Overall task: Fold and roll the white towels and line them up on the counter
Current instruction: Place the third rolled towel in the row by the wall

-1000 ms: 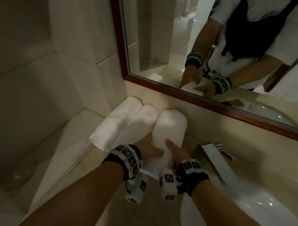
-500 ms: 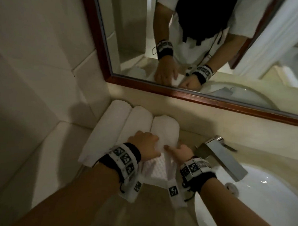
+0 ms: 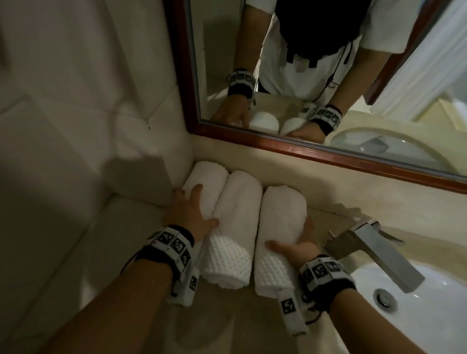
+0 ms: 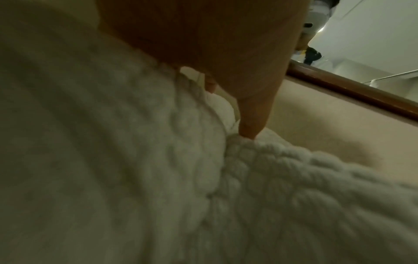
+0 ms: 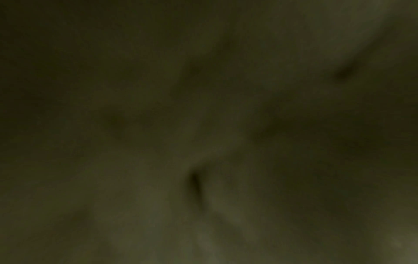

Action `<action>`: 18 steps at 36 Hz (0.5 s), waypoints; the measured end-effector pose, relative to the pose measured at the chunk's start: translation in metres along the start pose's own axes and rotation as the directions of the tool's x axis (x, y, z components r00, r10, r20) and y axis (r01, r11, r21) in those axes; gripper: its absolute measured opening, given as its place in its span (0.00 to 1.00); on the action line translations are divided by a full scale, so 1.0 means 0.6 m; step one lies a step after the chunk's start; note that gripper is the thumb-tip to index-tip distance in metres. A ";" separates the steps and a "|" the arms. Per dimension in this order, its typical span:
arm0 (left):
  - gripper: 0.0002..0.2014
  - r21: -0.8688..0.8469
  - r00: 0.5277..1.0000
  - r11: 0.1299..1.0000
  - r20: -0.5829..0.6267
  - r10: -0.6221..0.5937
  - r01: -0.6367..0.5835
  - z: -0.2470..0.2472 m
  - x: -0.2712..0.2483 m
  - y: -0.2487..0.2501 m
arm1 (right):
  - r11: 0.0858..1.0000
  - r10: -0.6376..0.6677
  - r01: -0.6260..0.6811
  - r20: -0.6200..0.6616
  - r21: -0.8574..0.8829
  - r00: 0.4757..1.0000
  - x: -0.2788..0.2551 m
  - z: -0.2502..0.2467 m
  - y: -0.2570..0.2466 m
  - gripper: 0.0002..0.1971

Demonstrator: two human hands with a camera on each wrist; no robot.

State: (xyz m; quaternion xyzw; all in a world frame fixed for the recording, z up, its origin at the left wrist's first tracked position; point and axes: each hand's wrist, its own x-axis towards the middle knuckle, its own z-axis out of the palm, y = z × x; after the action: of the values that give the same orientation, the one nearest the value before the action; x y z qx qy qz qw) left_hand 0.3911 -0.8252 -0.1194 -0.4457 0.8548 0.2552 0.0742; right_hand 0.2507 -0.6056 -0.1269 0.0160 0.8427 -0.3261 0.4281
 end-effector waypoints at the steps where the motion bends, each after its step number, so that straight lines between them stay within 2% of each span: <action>1: 0.51 -0.009 1.000 1.000 0.012 0.002 -0.002 0.000 -0.001 0.000 | 1.000 -0.019 0.019 -0.001 0.017 1.000 -0.001 0.002 -0.004 0.64; 4: 0.43 -0.048 0.999 0.998 -0.021 0.028 -0.029 -0.014 -0.002 0.003 | 0.987 -0.147 0.146 0.001 0.070 0.989 -0.006 0.032 -0.022 0.64; 7: 0.37 -0.071 0.993 0.994 -0.088 0.078 -0.084 -0.024 -0.005 -0.006 | 0.984 -0.162 0.157 0.050 0.089 0.986 -0.013 0.072 -0.032 0.64; 12: 0.33 0.159 0.994 0.986 -0.085 0.074 -0.060 -0.008 -0.026 0.005 | 0.965 -0.218 0.218 -0.017 0.144 0.976 -0.008 0.066 -0.025 0.62; 15: 0.28 0.260 0.964 0.948 -0.138 0.227 -0.186 0.010 -0.045 0.041 | 0.974 -0.218 0.219 -0.018 0.058 0.976 0.001 0.048 -0.016 0.60; 16: 0.28 0.261 0.954 0.932 -0.095 0.283 -0.250 0.022 -0.053 0.050 | 0.983 -0.183 0.183 0.014 -0.001 0.983 0.002 0.046 -0.016 0.59; 18: 0.34 0.251 0.936 0.902 0.079 0.344 -0.352 0.051 -0.067 0.060 | 0.982 -0.123 0.131 0.064 -0.137 0.990 0.002 0.043 -0.018 0.61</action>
State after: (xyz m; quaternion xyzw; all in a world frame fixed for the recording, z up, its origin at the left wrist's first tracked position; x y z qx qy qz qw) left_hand 0.3831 -0.7637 -0.1181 -0.2680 0.9454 0.1567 0.0997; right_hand 0.2649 -0.6287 -0.1332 -0.0770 0.8507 -0.2929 0.4296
